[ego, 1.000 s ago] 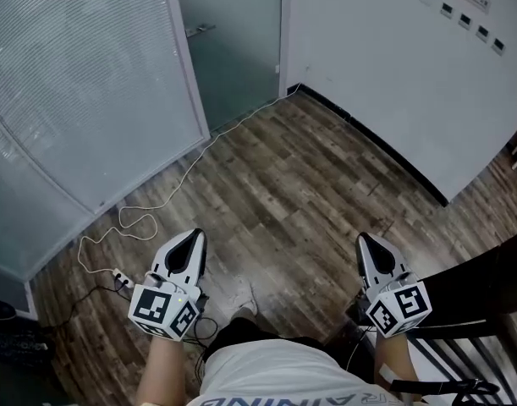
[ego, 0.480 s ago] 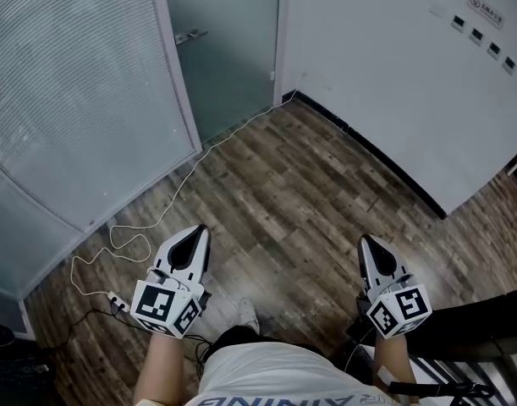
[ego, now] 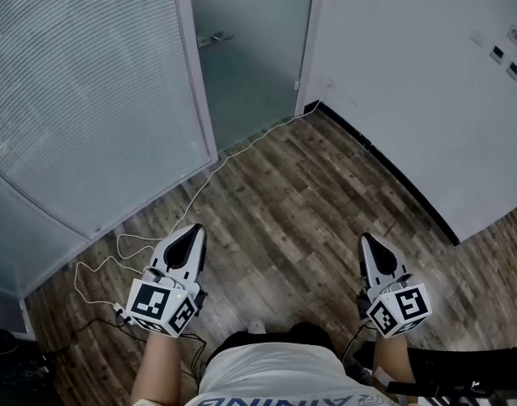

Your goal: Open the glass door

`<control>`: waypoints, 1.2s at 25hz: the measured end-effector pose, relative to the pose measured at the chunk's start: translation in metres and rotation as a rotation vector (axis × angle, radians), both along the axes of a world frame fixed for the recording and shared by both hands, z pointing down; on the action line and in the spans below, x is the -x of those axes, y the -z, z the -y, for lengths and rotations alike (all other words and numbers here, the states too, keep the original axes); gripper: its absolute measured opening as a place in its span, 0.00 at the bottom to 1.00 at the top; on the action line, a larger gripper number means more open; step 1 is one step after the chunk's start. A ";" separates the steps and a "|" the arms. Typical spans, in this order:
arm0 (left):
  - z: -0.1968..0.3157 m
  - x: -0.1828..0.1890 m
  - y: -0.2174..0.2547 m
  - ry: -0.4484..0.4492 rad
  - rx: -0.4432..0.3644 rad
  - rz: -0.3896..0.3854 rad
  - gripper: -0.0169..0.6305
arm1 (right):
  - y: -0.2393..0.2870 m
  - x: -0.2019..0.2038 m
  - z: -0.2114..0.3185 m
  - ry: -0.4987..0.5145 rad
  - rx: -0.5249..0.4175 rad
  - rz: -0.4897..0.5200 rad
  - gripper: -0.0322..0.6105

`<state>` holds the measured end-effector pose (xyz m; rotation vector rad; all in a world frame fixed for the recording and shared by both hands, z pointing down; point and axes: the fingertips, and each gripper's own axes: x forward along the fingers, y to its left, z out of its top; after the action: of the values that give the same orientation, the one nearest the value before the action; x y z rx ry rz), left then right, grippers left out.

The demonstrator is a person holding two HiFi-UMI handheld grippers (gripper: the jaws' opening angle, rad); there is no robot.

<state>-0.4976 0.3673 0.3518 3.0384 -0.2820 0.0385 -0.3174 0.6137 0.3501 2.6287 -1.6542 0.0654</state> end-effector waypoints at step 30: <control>0.143 -0.299 0.009 0.183 -0.005 0.014 0.03 | -0.008 -0.336 0.199 0.227 -0.027 0.067 0.05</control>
<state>-0.1991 0.2239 0.3425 3.0045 -0.5599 0.0471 0.0185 0.4148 0.3580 2.4635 -1.9758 0.1260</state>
